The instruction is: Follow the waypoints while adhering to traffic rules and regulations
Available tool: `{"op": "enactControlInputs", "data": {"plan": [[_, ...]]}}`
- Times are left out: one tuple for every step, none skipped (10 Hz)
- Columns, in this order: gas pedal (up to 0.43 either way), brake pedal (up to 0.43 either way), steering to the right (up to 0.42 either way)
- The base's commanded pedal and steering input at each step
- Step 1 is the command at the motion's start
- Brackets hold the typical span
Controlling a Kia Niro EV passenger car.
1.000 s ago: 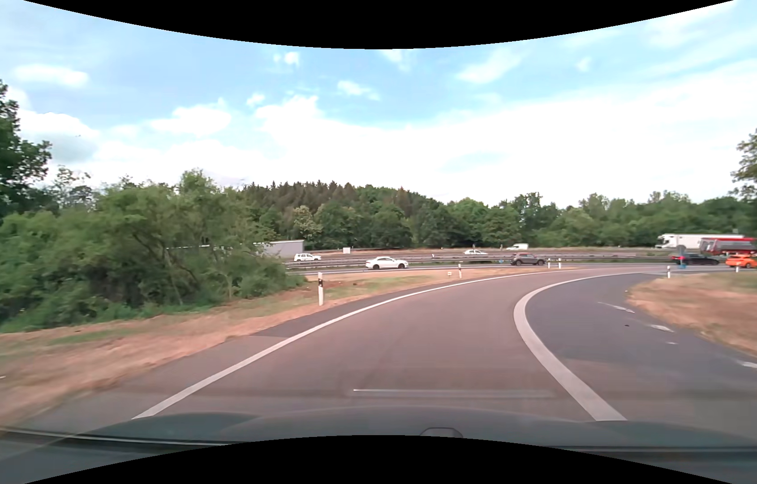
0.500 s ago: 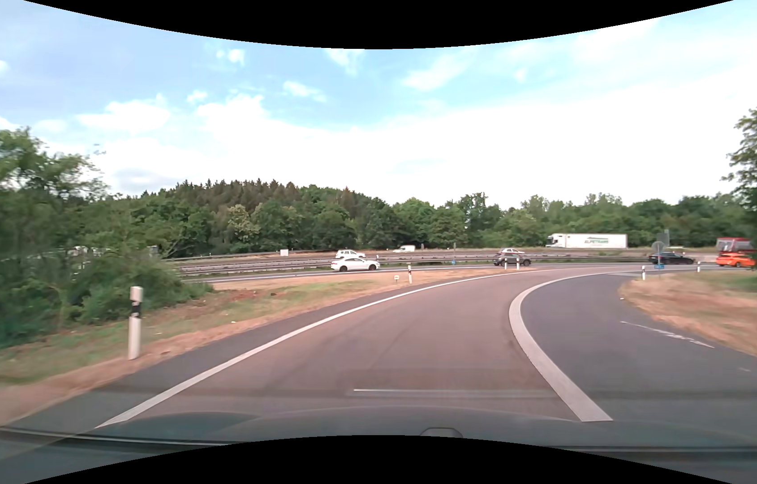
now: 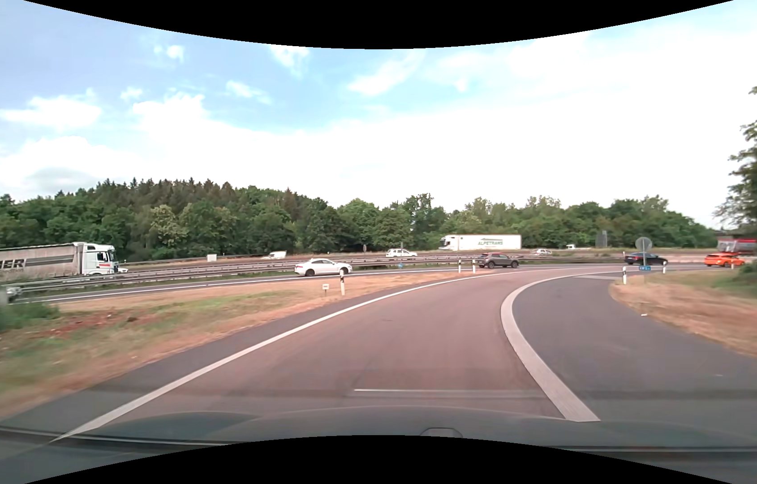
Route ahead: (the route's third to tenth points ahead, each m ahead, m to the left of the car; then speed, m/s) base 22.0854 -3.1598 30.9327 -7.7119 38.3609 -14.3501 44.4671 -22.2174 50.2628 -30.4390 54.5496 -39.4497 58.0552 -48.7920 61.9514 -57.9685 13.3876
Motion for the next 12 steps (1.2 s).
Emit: {"op": "enactControlInputs", "data": {"plan": [[0.0, 0.098, 0.099], [0.0, 0.098, 0.099], [0.0, 0.098, 0.099], [0.0, 0.104, 0.099], [0.0, 0.104, 0.099], [0.0, 0.104, 0.1], [0.0, 0.104, 0.101], [0.0, 0.104, 0.1], [0.0, 0.104, 0.1], [0.0, 0.104, 0.099], [0.0, 0.104, 0.094], [0.0, 0.104, 0.087]]}}
